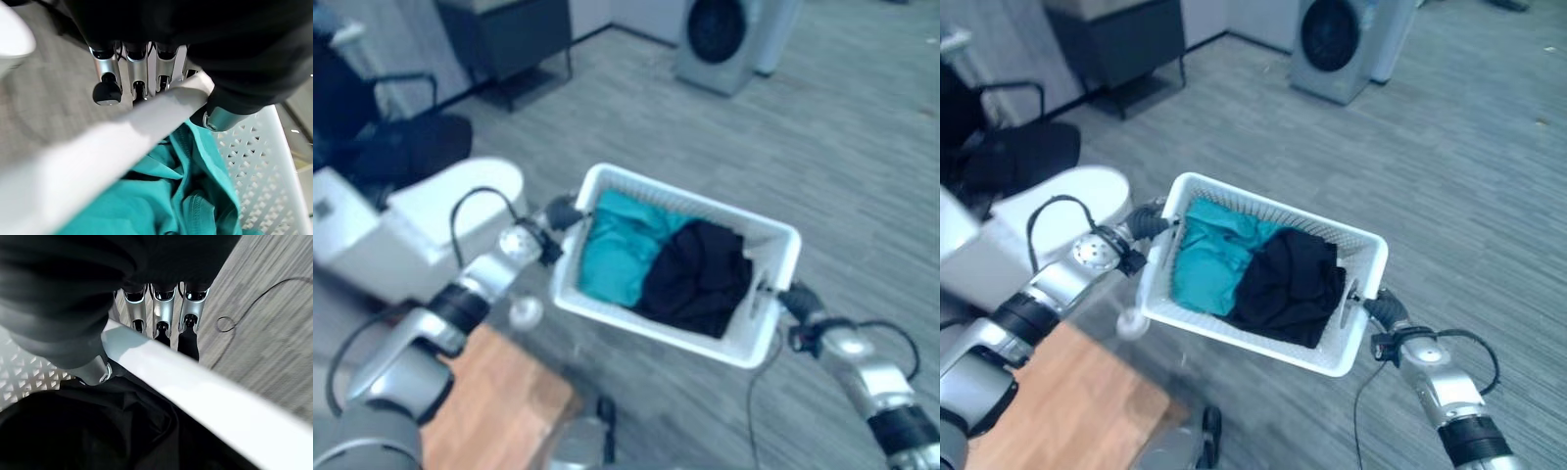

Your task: Grab the laundry basket,head to the washer,open it,put in the laundry and shut it.

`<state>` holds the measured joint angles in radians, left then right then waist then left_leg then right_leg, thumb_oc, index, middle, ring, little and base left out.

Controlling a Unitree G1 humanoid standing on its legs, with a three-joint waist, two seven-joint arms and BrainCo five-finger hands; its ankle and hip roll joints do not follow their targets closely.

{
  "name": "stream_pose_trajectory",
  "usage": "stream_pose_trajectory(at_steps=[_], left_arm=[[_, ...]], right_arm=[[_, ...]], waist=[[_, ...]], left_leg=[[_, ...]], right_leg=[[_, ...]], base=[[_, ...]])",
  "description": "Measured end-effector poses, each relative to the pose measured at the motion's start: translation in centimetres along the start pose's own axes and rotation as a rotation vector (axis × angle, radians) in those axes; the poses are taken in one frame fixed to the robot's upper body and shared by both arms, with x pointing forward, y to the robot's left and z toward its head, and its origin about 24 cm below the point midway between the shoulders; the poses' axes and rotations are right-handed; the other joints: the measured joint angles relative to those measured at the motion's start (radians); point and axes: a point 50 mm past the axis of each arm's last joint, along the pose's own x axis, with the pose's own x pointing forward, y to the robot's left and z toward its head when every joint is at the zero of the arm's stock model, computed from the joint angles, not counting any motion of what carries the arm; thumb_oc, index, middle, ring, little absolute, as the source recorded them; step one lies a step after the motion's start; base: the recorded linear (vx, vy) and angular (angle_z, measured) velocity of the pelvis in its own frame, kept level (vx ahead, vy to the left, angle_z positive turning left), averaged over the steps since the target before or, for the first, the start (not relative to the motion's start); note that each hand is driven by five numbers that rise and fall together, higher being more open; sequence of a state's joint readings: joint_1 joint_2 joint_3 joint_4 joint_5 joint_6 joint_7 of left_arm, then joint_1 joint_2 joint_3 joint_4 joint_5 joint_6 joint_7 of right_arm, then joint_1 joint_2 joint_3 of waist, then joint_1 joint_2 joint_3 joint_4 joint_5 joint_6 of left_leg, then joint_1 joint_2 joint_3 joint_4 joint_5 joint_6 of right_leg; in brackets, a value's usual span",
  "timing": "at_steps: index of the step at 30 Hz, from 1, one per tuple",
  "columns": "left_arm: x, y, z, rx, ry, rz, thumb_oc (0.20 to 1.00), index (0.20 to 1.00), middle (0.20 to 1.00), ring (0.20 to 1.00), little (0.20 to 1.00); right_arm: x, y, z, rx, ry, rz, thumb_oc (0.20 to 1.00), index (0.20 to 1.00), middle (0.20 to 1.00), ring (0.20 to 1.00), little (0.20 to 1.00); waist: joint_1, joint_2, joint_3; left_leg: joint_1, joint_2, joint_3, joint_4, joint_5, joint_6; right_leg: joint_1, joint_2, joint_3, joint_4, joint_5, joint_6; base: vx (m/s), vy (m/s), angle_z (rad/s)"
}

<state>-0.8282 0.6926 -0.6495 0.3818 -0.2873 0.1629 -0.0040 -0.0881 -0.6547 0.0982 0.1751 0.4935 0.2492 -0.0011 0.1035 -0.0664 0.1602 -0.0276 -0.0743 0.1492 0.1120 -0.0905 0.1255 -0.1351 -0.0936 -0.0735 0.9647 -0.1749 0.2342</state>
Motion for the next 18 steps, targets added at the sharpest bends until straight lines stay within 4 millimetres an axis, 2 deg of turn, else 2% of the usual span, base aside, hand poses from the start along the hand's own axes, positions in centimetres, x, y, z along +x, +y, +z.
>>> stream_pose_trajectory(at_steps=[1, 2, 3, 4, 5, 6, 7, 8, 9, 10, 11, 12, 13, 14, 15, 16, 17, 18], left_arm=[[0.1, 0.5, -0.1, 0.003, 0.01, 0.019, 0.2, 0.2, 0.2, 0.2, 0.2], [0.1, 0.7, 0.0, 0.004, 0.01, 0.021, 0.2, 0.2, 0.2, 0.2, 0.2], [0.3, 0.5, 0.3, 0.006, 0.001, 0.016, 0.2, 0.2, 0.2, 0.2, 0.2], [0.6, 1.1, 1.2, 0.012, -0.02, 0.029, 0.2, 0.2, 0.2, 0.2, 0.2], [0.8, 0.9, 1.2, 0.002, -0.019, 0.026, 0.2, 0.2, 0.2, 0.2, 0.2], [0.9, 0.5, 1.2, -0.011, -0.017, 0.023, 0.2, 0.2, 0.2, 0.2, 0.2], [1.1, 0.2, 1.5, -0.024, -0.026, 0.018, 0.2, 0.2, 0.2, 0.2, 0.2], [1.3, 0.0, 1.5, -0.031, -0.026, 0.014, 0.2, 0.2, 0.2, 0.2, 0.2], [1.4, -0.7, 1.1, -0.045, -0.011, 0.003, 0.2, 0.2, 0.2, 0.2, 0.2], [1.8, -1.6, 0.4, -0.071, 0.024, -0.008, 0.2, 0.2, 0.2, 0.2, 0.2], [2.0, -2.0, 0.2, -0.082, 0.034, -0.007, 0.2, 0.2, 0.2, 0.2, 0.2], [2.0, -2.2, 0.0, -0.089, 0.041, -0.006, 0.2, 0.2, 0.2, 0.2, 0.2], [1.9, -2.3, -0.2, -0.09, 0.045, -0.01, 0.2, 0.2, 0.2, 0.2, 0.2], [1.9, -2.3, -0.2, -0.09, 0.046, -0.009, 0.2, 0.2, 0.2, 0.2, 0.2], [1.9, -2.5, -0.1, -0.094, 0.042, -0.01, 0.2, 0.2, 0.2, 0.2, 0.2], [1.9, -2.5, -0.1, -0.091, 0.042, -0.011, 0.2, 0.2, 0.2, 0.2, 0.2], [1.9, -2.5, -0.1, -0.091, 0.042, -0.01, 0.2, 0.2, 0.2, 0.2, 0.2], [1.9, -2.3, 0.1, -0.092, 0.032, -0.006, 0.2, 0.2, 0.2, 0.2, 0.2]], right_arm=[[0.2, 0.2, 0.3, 0.018, -0.018, -0.011, 0.2, 0.2, 0.2, 0.2, 0.2], [0.3, 0.3, 0.3, 0.01, -0.019, -0.01, 0.2, 0.2, 0.2, 0.2, 0.2], [0.2, 0.2, 0.5, -0.007, -0.022, -0.005, 0.2, 0.2, 0.2, 0.2, 0.2], [0.3, -0.3, 1.0, -0.009, -0.035, -0.017, 0.2, 0.2, 0.2, 0.2, 0.2], [0.2, -0.3, 0.8, -0.017, -0.026, -0.011, 0.2, 0.2, 0.2, 0.2, 0.2], [0.1, -0.3, 0.6, -0.018, -0.019, -0.012, 0.2, 0.2, 0.2, 0.2, 0.2], [0.0, -0.8, 0.7, -0.036, -0.016, -0.023, 0.2, 0.2, 0.2, 0.2, 0.2], [-0.1, -1.1, 0.6, -0.039, -0.015, -0.034, 0.2, 0.2, 0.2, 0.2, 0.2], [-0.3, -1.3, 0.3, -0.043, -0.004, -0.039, 0.2, 0.2, 0.2, 0.2, 0.2], [-0.5, -1.5, -0.3, -0.043, 0.016, -0.043, 0.2, 0.2, 0.2, 0.2, 0.2], [-0.5, -1.6, -0.3, -0.037, 0.018, -0.053, 0.2, 0.2, 0.2, 0.2, 0.2], [-0.3, -1.6, -0.5, -0.03, 0.029, -0.061, 0.2, 0.2, 0.2, 0.2, 0.2], [-0.3, -1.6, -0.7, -0.029, 0.038, -0.063, 0.2, 0.2, 0.2, 0.2, 0.2], [-0.2, -1.7, -0.6, -0.029, 0.036, -0.064, 0.2, 0.2, 0.2, 0.2, 0.2], [-0.3, -1.9, -0.5, -0.027, 0.033, -0.071, 0.2, 0.2, 0.2, 0.2, 0.2], [-0.3, -2.0, -0.4, -0.017, 0.029, -0.076, 0.2, 0.2, 0.2, 0.2, 0.2], [-0.3, -2.0, -0.4, -0.016, 0.028, -0.077, 0.2, 0.2, 0.2, 0.2, 0.2], [-0.2, -2.2, 0.1, -0.015, 0.012, -0.082, 0.2, 0.2, 0.2, 0.2, 0.2]], waist=[[-0.013, 0.013, 0.007], [-0.034, 0.026, 0.015], [-0.041, 0.046, 0.016], [-0.077, 0.098, 0.053], [-0.113, 0.101, 0.056], [-0.144, 0.102, 0.057], [-0.176, 0.1, 0.056], [-0.191, 0.081, 0.051], [-0.197, 0.068, 0.041], [-0.21, 0.056, 0.029], [-0.212, 0.082, 0.03], [-0.209, 0.091, 0.032], [-0.209, 0.093, 0.031], [-0.21, 0.096, 0.03], [-0.219, 0.111, 0.033], [-0.218, 0.113, 0.035], [-0.22, 0.112, 0.035], [-0.21, 0.107, 0.038]], left_leg=[[0.035, 0.002, -0.01, -0.007, 0.006, -0.004], [0.066, 0.009, -0.04, -0.009, 0.006, -0.004], [0.085, 0.016, -0.086, -0.01, -0.041, 0.053], [0.135, 0.052, -0.14, -0.004, -0.058, 0.006], [0.155, 0.055, -0.157, -0.004, -0.055, 0.002], [0.177, 0.058, -0.192, -0.003, -0.061, -0.007], [0.208, 0.061, -0.22, -0.004, -0.087, -0.049], [0.228, 0.044, -0.214, 0.006, -0.109, -0.084], [0.257, 0.042, -0.217, 0.006, -0.131, -0.116], [0.325, 0.06, -0.245, -0.011, -0.188, -0.153], [0.338, 0.086, -0.242, -0.001, -0.212, -0.169], [0.34, 0.107, -0.224, 0.015, -0.208, -0.192], [0.348, 0.116, -0.212, 0.014, -0.196, -0.221], [0.354, 0.116, -0.216, 0.012, -0.188, -0.228], [0.358, 0.121, -0.204, 0.006, -0.173, -0.218], [0.369, 0.134, -0.176, 0.02, -0.137, -0.211], [0.372, 0.139, -0.175, 0.027, -0.125, -0.217], [0.358, 0.146, -0.187, 0.109, -0.108, -0.242]], right_leg=[[-0.036, -0.023, -0.064, 0.05, -0.014, -0.034], [-0.068, -0.028, -0.093, 0.041, -0.029, -0.079], [-0.129, -0.014, -0.098, 0.037, -0.035, -0.123], [-0.211, 0.051, -0.083, -0.087, -0.069, -0.206], [-0.248, 0.07, -0.05, -0.183, -0.05, -0.212], [-0.277, 0.092, 0.01, -0.312, -0.026, -0.224], [-0.311, 0.102, 0.101, -0.534, 0.034, -0.212], [-0.305, 0.074, 0.113, -0.662, 0.097, -0.214], [-0.282, 0.04, 0.117, -0.774, 0.124, -0.202], [-0.233, 0.002, 0.075, -0.873, 0.131, -0.148], [-0.231, 0.008, 0.009, -0.833, 0.186, -0.134], [-0.236, 0.006, -0.037, -0.781, 0.195, -0.146], [-0.236, -0.003, -0.077, -0.74, 0.207, -0.177], [-0.234, -0.003, -0.095, -0.705, 0.209, -0.198], [-0.199, 0.014, -0.126, -0.66, 0.205, -0.285], [-0.174, 0.022, -0.143, -0.642, 0.166, -0.291], [-0.167, 0.023, -0.145, -0.636, 0.159, -0.293], [-0.122, 0.03, -0.141, -0.644, 0.16, -0.306]], base=[[0.37, 0.054, 0.07], [0.38, 0.051, 0.08], [0.41, -0.104, 0.18], [0.39, -0.133, 0.38], [0.55, -0.172, 0.77], [0.46, -0.147, 0.96], [0.51, -0.144, 0.89], [0.57, -0.177, 0.75], [0.57, -0.172, 0.86], [0.51, -0.165, 0.82], [0.51, -0.163, 0.77], [0.34, -0.114, 0.44], [0.37, -0.132, 0.4], [0.56, -0.233, 0.68], [0.55, -0.235, 0.65], [0.65, -0.307, 0.58], [0.26, -0.134, 0.28], [0.25, -0.132, 0.16]])
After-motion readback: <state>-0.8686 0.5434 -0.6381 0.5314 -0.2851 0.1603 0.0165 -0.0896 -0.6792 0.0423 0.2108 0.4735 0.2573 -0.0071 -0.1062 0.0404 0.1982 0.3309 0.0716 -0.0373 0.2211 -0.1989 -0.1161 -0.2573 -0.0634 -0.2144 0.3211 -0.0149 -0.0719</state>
